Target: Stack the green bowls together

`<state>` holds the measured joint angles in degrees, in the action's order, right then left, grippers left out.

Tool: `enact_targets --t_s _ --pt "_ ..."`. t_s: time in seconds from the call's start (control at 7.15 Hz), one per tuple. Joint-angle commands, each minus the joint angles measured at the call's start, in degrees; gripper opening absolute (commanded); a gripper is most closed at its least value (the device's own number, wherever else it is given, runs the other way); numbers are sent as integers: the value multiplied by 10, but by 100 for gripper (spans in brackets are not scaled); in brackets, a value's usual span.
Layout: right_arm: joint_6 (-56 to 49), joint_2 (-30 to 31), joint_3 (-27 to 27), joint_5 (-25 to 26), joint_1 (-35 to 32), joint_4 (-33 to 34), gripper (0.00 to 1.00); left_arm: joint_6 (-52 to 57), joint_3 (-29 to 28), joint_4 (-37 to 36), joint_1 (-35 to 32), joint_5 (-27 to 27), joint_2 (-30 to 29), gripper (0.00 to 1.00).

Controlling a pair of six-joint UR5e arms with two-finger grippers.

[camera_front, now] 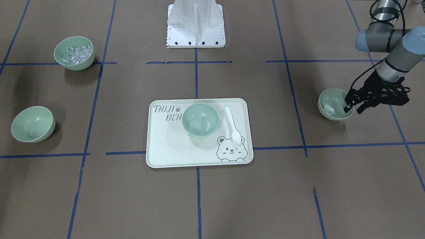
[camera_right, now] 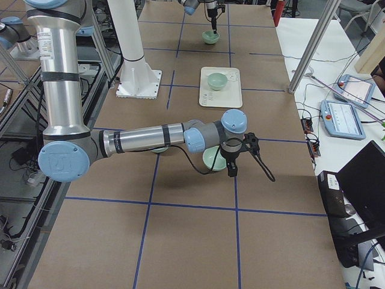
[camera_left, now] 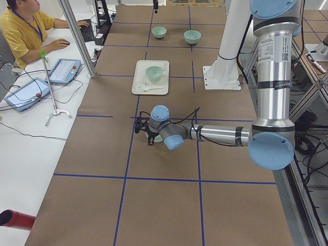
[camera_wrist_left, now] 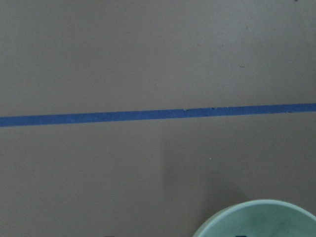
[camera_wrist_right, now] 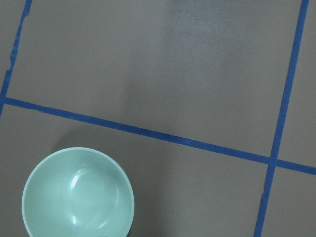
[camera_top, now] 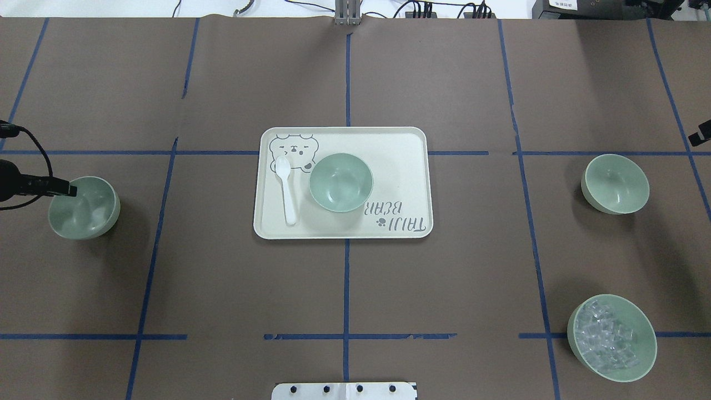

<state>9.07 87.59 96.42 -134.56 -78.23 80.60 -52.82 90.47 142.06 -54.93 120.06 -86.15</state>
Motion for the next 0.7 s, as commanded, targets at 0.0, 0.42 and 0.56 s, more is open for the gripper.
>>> enact_targets --t_s 0.0,0.42,0.56 --pt "0 0 0 0 0 0 100 -4 2 8 4 -2 1 0" --pt "0 0 1 0 0 0 100 -10 72 -22 -1 2 -10 0" --pt "1 0 2 0 0 -1 100 -31 101 -42 -4 -2 -42 0"
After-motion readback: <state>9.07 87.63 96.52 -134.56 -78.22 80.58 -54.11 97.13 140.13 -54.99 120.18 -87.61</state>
